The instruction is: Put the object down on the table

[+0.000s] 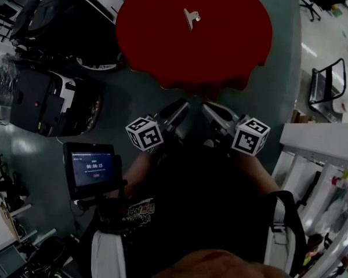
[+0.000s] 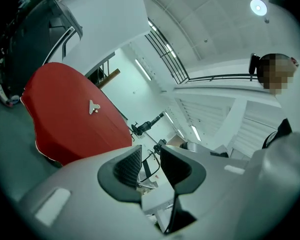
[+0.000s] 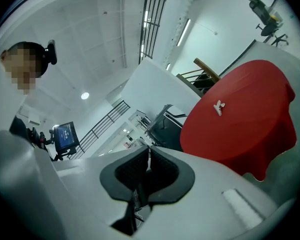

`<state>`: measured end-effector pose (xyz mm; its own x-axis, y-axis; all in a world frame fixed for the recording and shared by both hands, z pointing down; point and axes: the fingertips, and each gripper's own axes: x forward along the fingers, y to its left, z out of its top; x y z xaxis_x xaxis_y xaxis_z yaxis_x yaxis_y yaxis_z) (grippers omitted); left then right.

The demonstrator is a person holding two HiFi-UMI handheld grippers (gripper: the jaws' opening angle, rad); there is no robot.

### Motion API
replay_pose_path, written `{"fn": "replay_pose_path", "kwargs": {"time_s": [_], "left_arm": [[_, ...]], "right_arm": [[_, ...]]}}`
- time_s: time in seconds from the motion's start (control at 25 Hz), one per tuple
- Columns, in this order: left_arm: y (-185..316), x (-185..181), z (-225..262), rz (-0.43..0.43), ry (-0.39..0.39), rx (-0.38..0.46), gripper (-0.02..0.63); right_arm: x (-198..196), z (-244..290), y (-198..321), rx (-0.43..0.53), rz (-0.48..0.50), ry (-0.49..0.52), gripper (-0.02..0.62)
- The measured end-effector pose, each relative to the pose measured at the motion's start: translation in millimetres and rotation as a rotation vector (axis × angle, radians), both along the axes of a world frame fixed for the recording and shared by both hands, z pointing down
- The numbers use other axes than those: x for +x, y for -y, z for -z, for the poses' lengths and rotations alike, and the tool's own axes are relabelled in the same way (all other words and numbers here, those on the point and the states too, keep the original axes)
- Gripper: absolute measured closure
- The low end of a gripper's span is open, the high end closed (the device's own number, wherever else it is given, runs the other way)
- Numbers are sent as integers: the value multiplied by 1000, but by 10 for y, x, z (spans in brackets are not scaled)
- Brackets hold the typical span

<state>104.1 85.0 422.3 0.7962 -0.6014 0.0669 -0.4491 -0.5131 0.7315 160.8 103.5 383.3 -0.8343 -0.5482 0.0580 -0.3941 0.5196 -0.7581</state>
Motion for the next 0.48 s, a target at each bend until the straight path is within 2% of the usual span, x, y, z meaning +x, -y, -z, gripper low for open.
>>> {"fn": "replay_pose_path", "kwargs": {"time_s": [0.48], "left_arm": [[-198,255,20,24,31,2,486]], "right_arm": [[257,63,-201,28,30,24,591]]}}
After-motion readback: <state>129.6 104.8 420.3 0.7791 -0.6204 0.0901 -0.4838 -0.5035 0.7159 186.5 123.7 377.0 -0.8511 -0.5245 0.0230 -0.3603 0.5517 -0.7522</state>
